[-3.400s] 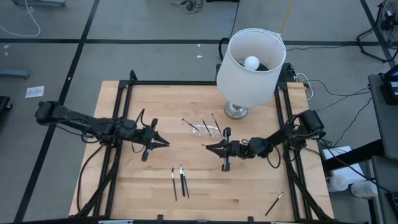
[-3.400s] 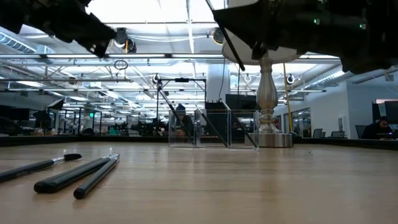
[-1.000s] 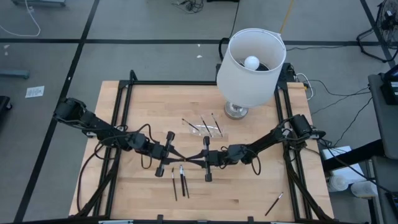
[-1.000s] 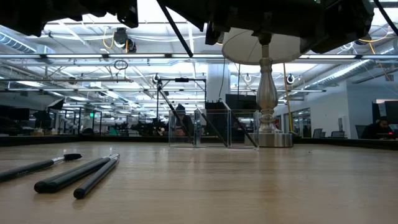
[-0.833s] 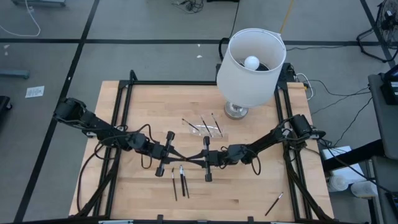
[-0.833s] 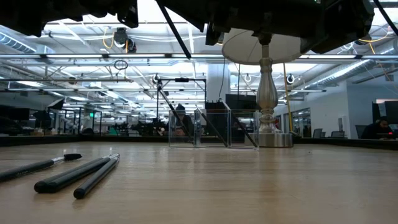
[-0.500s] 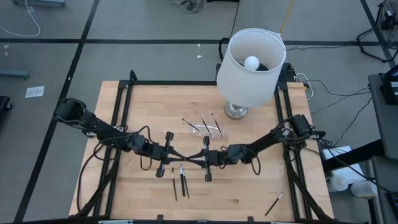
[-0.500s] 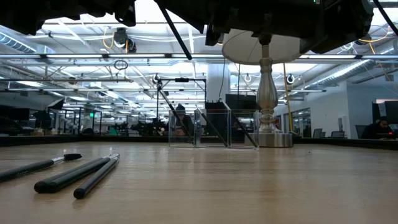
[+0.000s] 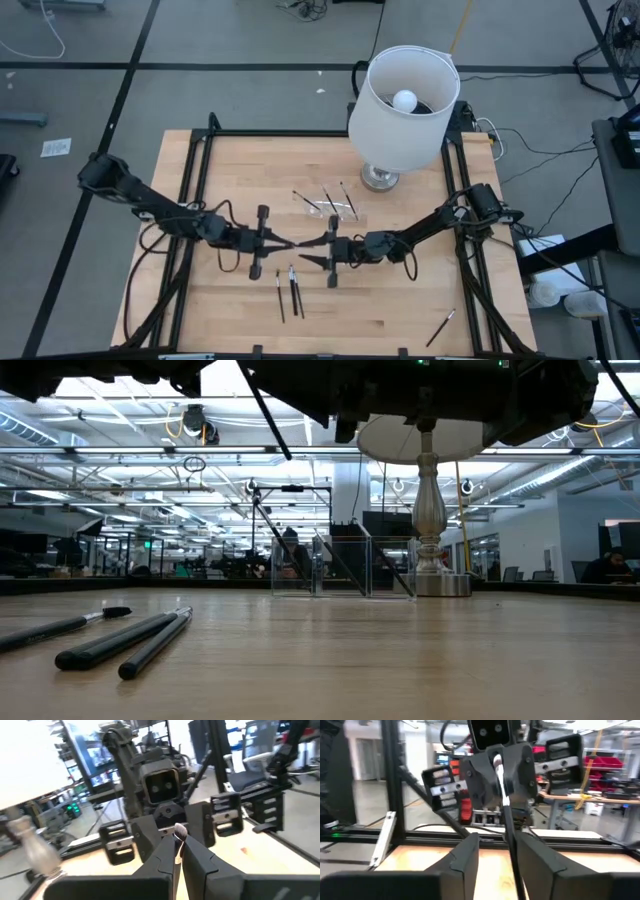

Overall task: Pick & Place Makeup Brushes
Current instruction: Put the black eyeshadow brush into the transparent organizer

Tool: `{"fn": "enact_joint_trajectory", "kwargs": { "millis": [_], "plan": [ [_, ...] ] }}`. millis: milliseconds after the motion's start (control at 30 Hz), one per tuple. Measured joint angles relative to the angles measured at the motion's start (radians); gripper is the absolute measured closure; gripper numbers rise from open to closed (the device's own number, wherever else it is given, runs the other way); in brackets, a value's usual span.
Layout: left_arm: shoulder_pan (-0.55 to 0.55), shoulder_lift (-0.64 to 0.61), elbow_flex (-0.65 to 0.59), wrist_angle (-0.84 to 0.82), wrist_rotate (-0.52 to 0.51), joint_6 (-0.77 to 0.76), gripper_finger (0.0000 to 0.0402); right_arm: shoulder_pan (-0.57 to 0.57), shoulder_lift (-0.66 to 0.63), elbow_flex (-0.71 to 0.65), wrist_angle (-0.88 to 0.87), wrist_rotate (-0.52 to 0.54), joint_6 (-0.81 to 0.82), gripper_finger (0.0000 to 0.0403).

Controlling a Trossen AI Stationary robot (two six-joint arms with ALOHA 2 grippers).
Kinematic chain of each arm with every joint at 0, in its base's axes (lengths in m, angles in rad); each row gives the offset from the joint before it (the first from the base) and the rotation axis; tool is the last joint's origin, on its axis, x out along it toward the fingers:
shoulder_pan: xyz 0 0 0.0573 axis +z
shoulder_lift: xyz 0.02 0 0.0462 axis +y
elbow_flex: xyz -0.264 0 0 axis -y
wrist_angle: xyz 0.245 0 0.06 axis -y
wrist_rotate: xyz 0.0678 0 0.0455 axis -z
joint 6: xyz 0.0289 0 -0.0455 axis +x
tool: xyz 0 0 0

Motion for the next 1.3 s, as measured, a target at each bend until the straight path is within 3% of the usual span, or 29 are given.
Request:
{"fn": "enact_joint_trajectory", "kwargs": {
  "millis": [233, 567, 800, 967, 1300],
  "plan": [
    [0.014, -0.146, -0.085, 0.007, -0.115, 0.007, 0.0388, 0.004, 0.0, -0.002, -0.015, 0.007, 0.029, 0.0267],
    [0.147, -0.269, -0.222, 0.078, -0.082, -0.078, 0.0388, 0.039, -0.002, -0.002, -0.013, 0.015, -0.009, 0.0299],
    [0.213, -0.211, -0.305, 0.267, -0.036, -0.194, 0.0388, 0.085, -0.071, 0.0, -0.142, 0.172, -0.013, 0.0395],
    [0.219, -0.135, -0.287, 0.267, -0.082, -0.219, 0.0388, 0.107, -0.152, -0.001, -0.351, 0.344, 0.03, 0.0392],
    [0.191, 0.104, -0.172, 0.307, -0.36, -0.268, 0.0388, 0.137, -0.245, -0.001, -0.608, 0.493, -0.022, 0.0397]
  ]
}}
